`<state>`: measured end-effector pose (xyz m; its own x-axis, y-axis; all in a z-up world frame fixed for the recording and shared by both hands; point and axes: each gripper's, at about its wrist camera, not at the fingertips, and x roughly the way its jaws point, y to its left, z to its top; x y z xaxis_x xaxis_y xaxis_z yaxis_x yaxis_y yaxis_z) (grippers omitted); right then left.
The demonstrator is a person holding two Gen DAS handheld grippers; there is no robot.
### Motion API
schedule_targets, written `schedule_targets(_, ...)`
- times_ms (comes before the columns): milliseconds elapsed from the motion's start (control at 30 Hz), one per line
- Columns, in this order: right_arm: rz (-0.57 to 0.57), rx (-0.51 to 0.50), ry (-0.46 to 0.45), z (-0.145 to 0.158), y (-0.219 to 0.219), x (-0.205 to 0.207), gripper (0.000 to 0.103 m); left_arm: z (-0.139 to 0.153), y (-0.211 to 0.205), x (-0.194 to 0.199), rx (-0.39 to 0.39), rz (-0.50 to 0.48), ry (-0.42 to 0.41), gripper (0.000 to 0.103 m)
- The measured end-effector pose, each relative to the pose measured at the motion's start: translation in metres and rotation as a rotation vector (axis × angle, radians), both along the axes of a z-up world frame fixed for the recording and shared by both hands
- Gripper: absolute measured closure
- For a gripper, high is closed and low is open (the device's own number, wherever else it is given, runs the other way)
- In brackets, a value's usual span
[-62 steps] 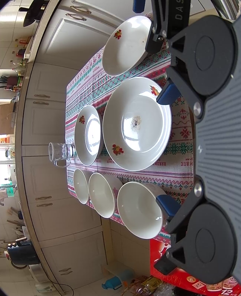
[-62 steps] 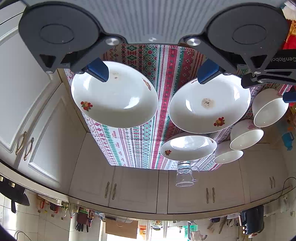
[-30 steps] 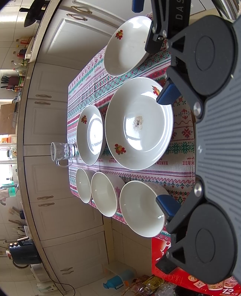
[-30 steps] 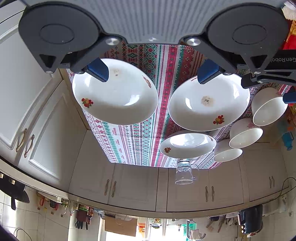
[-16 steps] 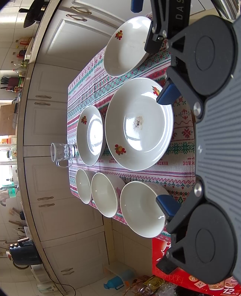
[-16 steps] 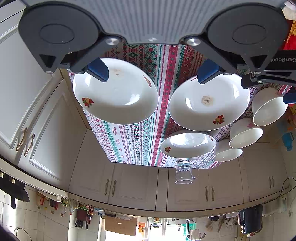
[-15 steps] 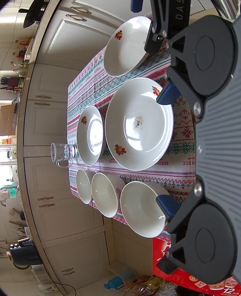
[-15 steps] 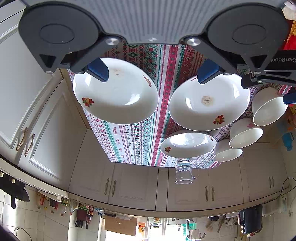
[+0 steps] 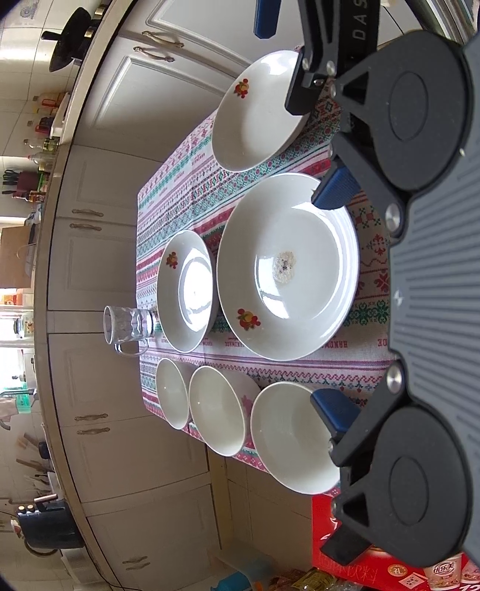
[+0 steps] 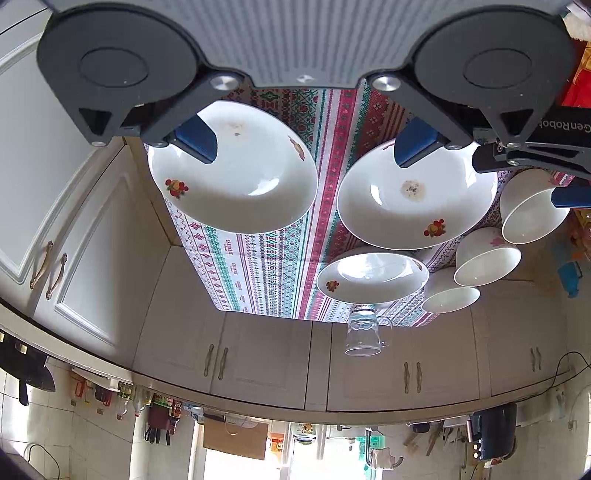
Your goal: Organize plates and bowls
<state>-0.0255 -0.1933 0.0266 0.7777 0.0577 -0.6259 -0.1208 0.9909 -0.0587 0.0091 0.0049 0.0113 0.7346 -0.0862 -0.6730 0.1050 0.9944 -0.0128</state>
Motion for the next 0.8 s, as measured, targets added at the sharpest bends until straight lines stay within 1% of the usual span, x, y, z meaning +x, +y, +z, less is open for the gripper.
schedule_targets(133,0.018,-0.018,-0.039,0.003,-0.007,0.000,0.000,0.007,-0.001,0.010,-0.005,-0.029,-0.015,0.001)
schedule_targets(300,0.046,-0.052,-0.102,0.006,-0.020,-0.001,0.000,0.013,-0.011,0.020,0.047,-0.078,-0.061,0.001)
schedule_targets(367,0.055,-0.060,-0.114,0.006,-0.028,-0.001,0.000,0.015,-0.014,0.026,0.055,-0.094,-0.070,0.001)
schedule_targets(500,0.070,-0.054,-0.105,0.002,-0.048,0.004,0.000,0.017,-0.020,0.037,0.025,-0.121,-0.108,0.001)
schedule_targets(567,0.069,-0.053,-0.095,-0.001,-0.058,0.006,0.000,0.017,-0.025,0.044,0.029,-0.155,-0.086,0.001)
schedule_targets(633,0.065,-0.050,-0.084,-0.007,-0.068,0.008,0.000,0.017,-0.034,0.052,0.034,-0.227,-0.058,0.001)
schedule_targets(800,0.049,-0.019,-0.042,-0.024,-0.093,0.012,0.000,0.013,-0.053,0.073,-0.025,-0.315,0.006,0.001)
